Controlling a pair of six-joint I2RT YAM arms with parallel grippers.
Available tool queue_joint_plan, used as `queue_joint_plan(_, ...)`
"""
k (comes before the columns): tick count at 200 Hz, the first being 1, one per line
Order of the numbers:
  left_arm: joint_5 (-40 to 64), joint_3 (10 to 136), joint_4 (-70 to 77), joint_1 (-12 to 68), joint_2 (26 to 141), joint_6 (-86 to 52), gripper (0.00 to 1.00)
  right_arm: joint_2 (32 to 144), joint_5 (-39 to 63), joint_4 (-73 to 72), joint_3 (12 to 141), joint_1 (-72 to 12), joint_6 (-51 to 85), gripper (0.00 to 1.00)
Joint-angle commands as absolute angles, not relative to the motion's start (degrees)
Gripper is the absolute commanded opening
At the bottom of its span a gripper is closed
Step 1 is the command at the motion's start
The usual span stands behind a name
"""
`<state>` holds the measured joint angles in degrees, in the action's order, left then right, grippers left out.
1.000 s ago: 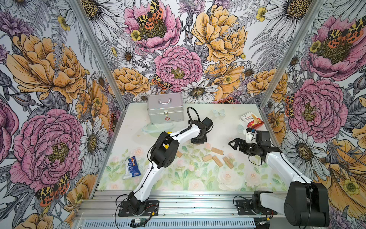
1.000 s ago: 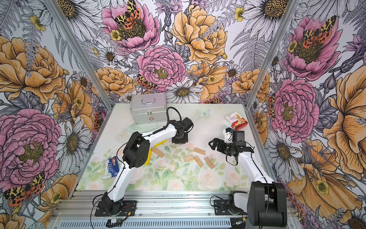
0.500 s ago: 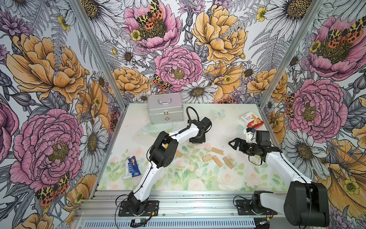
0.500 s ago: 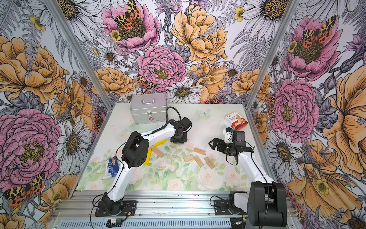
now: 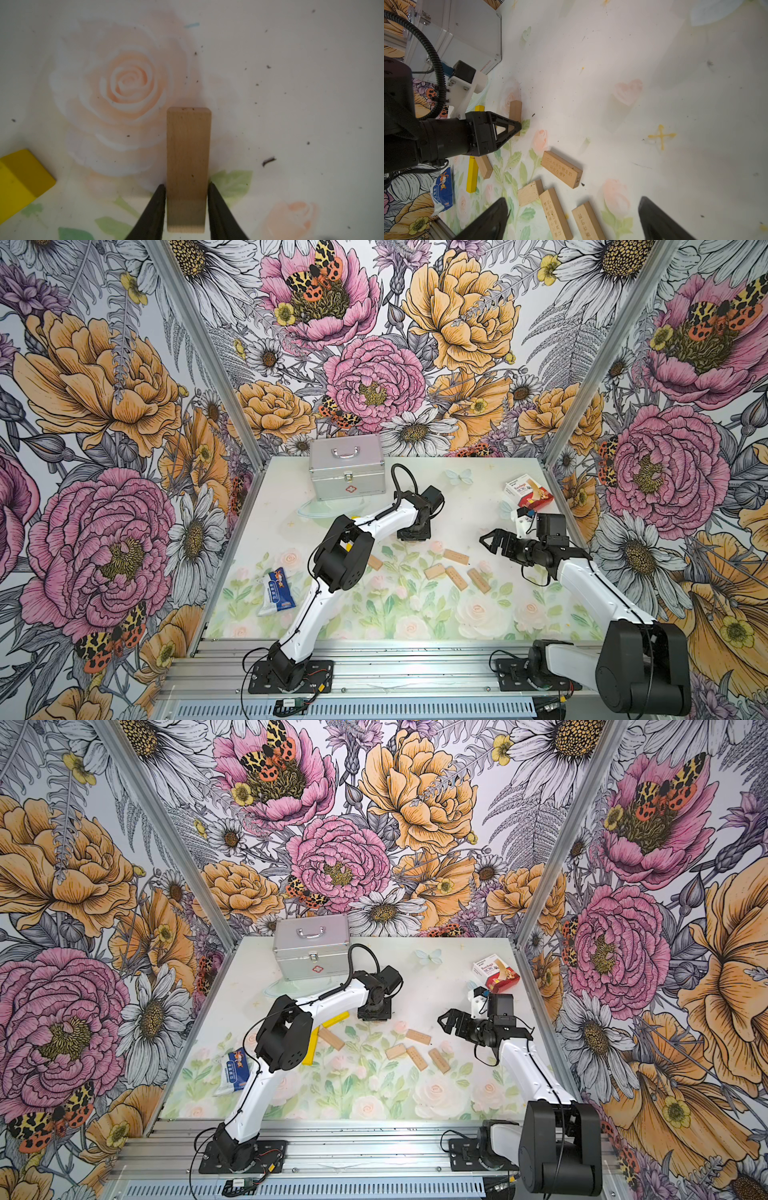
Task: Assemble the letter k with building blocks
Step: Place the building block at the center of the board, then assemble the building block at the center of the board.
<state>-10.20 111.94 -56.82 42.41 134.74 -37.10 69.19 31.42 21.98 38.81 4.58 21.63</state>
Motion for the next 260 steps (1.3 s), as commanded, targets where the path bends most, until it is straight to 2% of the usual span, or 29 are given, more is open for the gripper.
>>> queue_joint_plan(1, -11.6, 110.8, -58.7, 42.3, 134.7, -36.7, 0.38, 69.1, 32.0, 21.0, 38.5, 4.8, 21.8, 0.99)
queue_joint_plan(84, -11.6, 111.2, -58.6, 42.9, 131.6, -35.9, 0.45, 68.9, 32.2, 21.1, 38.5, 4.8, 21.9, 0.99)
queue_joint_plan(147, -12.4, 112.3, -58.4, 44.4, 126.5, -30.3, 0.59, 68.6, 32.5, 21.3, 38.1, 4.6, 22.6, 0.99)
queue_joint_plan(216, -3.2, 109.0, -57.0, 43.9, 121.1, -24.9, 0.72, 66.4, 31.4, 22.8, 38.9, 3.8, 23.3, 0.99)
queue_joint_plan(260, 1.2, 101.0, -54.1, 43.1, 113.0, -22.3, 0.76, 65.7, 29.9, 23.3, 39.4, 1.1, 24.2, 0.99)
